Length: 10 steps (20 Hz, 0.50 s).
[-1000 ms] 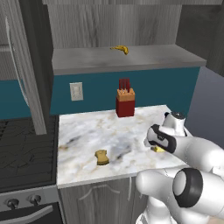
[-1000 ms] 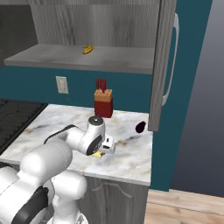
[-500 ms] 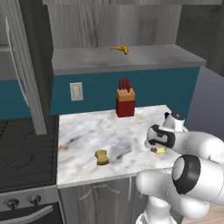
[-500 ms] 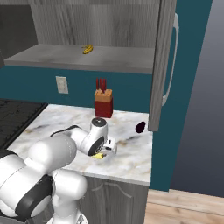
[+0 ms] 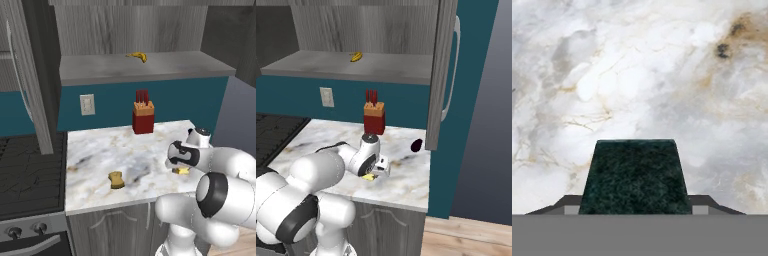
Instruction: Pick the sponge and sponge from the cabinet and place them on the counter.
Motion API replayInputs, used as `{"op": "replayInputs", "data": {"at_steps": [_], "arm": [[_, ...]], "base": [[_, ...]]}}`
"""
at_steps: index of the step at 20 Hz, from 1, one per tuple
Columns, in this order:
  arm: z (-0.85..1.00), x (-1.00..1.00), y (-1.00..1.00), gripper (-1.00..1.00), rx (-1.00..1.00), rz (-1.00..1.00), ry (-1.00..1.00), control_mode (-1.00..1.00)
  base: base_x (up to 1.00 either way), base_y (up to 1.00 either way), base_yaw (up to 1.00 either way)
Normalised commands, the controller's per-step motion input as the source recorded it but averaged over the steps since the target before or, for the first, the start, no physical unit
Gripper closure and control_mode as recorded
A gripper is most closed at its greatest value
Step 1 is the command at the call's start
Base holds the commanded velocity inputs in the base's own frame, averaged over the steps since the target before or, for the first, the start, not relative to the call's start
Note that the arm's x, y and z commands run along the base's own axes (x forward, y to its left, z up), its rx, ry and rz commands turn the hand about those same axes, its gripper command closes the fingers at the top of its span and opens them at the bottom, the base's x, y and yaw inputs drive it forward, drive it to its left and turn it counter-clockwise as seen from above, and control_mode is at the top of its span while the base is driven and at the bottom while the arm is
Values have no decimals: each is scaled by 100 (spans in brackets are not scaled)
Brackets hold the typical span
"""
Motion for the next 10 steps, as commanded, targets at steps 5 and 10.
{"op": "replayInputs", "data": {"at_steps": [5,10], "arm": [[-1,-20,0,-100,0,0,-6,-100],[0,-17,1,-100,0,0,-9,-100]], "base": [[0,0,0],[0,0,0]]}}
